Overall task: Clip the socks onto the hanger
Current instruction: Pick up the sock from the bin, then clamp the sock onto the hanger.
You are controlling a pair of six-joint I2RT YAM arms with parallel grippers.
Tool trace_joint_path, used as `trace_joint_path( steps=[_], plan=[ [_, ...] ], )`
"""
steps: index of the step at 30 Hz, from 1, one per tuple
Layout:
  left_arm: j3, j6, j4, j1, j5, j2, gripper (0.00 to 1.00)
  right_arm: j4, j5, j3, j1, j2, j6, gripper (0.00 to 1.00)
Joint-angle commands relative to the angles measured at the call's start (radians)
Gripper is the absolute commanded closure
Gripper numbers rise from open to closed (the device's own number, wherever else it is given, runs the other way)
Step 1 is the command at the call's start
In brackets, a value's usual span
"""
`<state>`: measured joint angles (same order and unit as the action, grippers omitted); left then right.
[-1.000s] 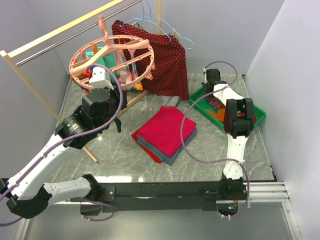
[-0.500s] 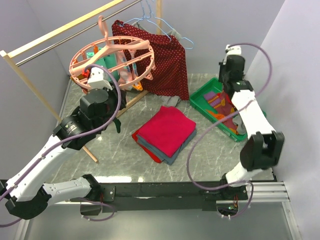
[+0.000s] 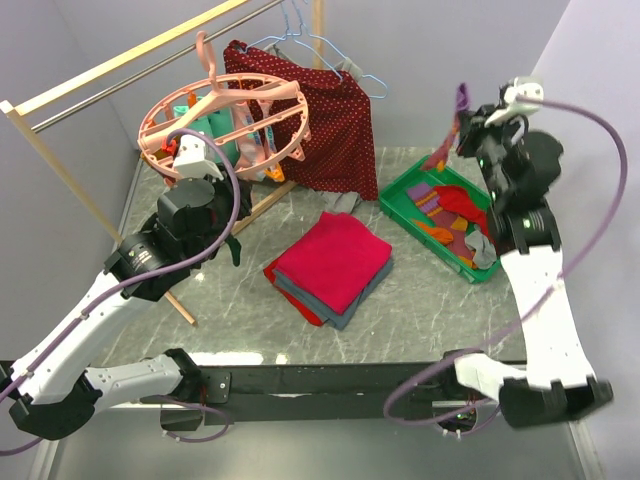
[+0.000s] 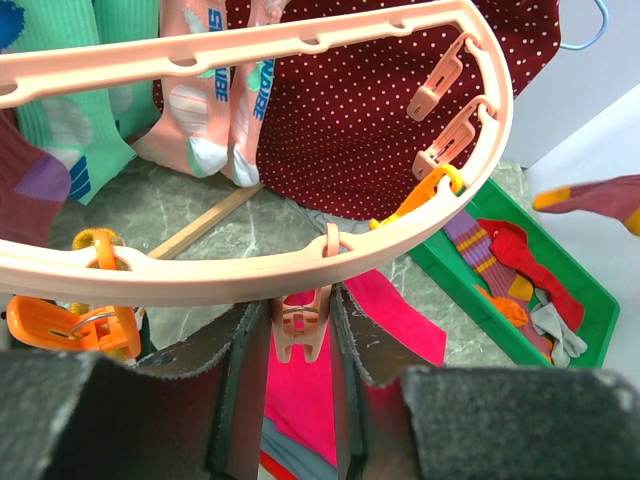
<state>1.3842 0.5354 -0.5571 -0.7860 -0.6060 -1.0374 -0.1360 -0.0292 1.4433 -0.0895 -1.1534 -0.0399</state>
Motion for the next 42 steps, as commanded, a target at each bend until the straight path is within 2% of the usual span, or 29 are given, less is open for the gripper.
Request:
trace_joint_path(
  steps=[1,4,9,14,20,34,42],
  plan=[
    [0.021,-0.012,0.026,0.001,0.011,0.0,0.99,0.11,-0.261,-0.087,-0.087,0.092,0.095,1.0],
    [0.022,-0.011,0.031,0.001,0.012,-0.004,0.99,0.133,-0.313,-0.152,-0.218,0.133,0.104,1.0],
    [0.022,-0.011,0.043,0.001,0.012,-0.004,0.99,0.3,-0.409,-0.286,-0.355,0.162,0.216,1.0],
    [0.03,0.0,0.048,0.001,0.023,-0.009,0.99,0.397,-0.382,-0.357,-0.528,0.118,0.278,1.0],
    [0.032,0.005,0.051,0.001,0.023,-0.006,0.99,0.518,-0.356,-0.408,-0.662,0.026,0.348,1.0],
    [0.038,0.012,0.059,0.001,0.028,-0.001,0.99,0.631,-0.37,-0.353,-0.754,-0.199,0.406,1.0],
    [0.033,0.02,0.06,0.001,0.035,0.0,0.99,0.639,-0.364,-0.324,-0.77,-0.247,0.399,1.0]
  ],
)
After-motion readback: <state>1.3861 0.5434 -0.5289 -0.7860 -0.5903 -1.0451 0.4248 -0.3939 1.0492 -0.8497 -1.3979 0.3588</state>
